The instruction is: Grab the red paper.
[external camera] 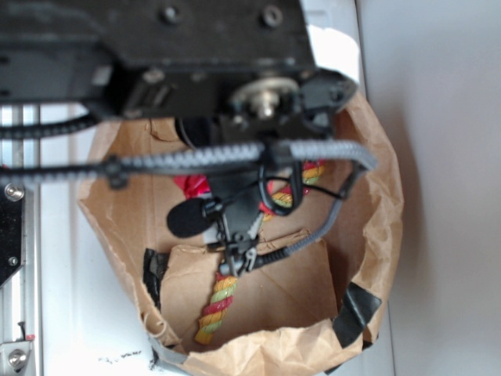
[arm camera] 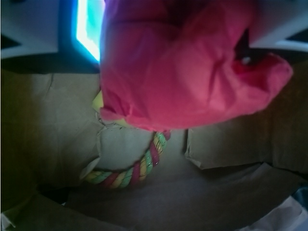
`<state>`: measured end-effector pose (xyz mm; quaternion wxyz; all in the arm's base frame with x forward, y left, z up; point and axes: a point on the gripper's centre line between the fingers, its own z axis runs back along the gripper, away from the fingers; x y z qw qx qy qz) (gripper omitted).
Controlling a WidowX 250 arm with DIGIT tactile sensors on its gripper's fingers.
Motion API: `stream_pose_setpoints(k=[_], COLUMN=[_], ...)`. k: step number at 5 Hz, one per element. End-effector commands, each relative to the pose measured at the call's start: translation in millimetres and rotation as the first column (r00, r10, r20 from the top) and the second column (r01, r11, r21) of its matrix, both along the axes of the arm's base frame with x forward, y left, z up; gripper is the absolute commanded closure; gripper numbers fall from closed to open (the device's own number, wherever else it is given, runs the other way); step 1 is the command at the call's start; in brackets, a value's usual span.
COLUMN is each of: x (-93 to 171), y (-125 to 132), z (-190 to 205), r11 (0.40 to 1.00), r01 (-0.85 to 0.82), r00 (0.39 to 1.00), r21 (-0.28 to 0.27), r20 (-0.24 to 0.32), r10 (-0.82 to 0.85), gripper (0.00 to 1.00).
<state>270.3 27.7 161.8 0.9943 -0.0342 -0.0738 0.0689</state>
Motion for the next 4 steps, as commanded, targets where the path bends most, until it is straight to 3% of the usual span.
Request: stream_pose_setpoints(k=[1,3,4], x=[24.3,25.3,27.1], y=[-2.7,-3.0,-7.6], z=[20.2,18.3,15.3], r11=[1.0,1.0,0.999], r01=[-0.012,0.003,0.025], r00=[0.998,0.997,0.999], r21=[0.012,0.012,0.028], r20=[0.067,0.077,0.045], r10=[0.011,-0.004,-0.026], gripper=[1.0,1.0,1.0])
